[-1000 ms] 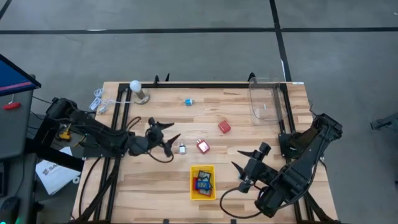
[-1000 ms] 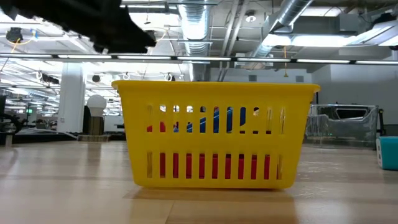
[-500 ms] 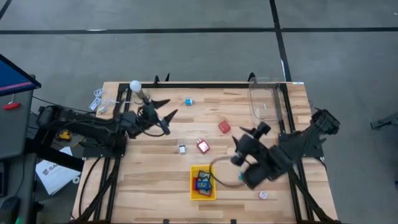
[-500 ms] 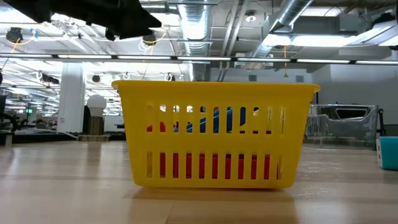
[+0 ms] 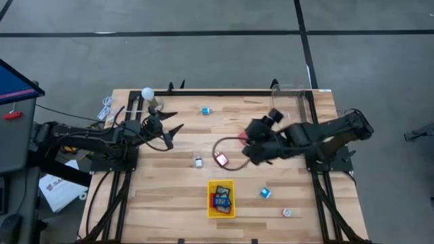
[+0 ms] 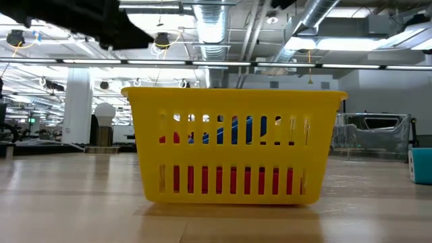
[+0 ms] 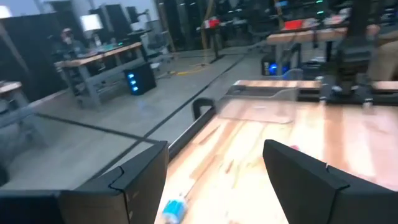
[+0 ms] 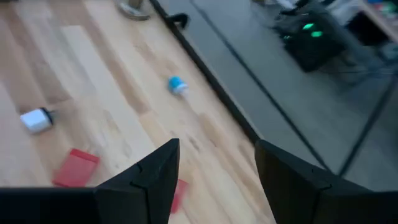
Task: Pick & Place Office items
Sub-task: Put the left blue charger adapter into the transparent bin
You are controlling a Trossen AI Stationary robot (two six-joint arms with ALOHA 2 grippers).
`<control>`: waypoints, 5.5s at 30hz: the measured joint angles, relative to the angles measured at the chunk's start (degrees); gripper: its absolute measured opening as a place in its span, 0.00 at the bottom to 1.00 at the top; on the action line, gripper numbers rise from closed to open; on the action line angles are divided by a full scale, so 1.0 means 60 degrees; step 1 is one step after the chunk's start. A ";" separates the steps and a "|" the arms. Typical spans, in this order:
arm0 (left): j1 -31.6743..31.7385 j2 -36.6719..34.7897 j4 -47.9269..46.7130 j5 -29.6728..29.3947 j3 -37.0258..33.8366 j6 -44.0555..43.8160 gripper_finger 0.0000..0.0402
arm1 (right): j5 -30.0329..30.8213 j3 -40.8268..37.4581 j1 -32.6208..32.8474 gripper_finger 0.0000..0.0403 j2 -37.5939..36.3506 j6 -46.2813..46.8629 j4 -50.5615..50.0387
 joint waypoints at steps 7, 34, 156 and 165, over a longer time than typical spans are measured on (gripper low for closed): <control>0.1241 -0.0469 -0.0019 0.0326 -0.0740 -0.0689 0.64 | -0.3488 -0.1521 -0.1958 0.50 -0.0225 -0.3400 0.4372; 0.1186 -0.0645 -0.0107 0.0547 -0.0719 -0.0453 0.64 | -1.0984 0.0242 -0.6607 0.54 0.3724 -0.6906 0.7409; 0.5579 1.2578 -0.9742 0.6318 1.0989 0.3146 0.65 | -0.4920 0.6506 0.0795 0.58 0.1199 -0.1450 -0.0419; 0.5568 1.2711 -0.9284 0.6281 1.0993 0.3354 0.65 | -0.4865 0.6506 0.0922 0.58 0.1199 -0.1484 -0.0290</control>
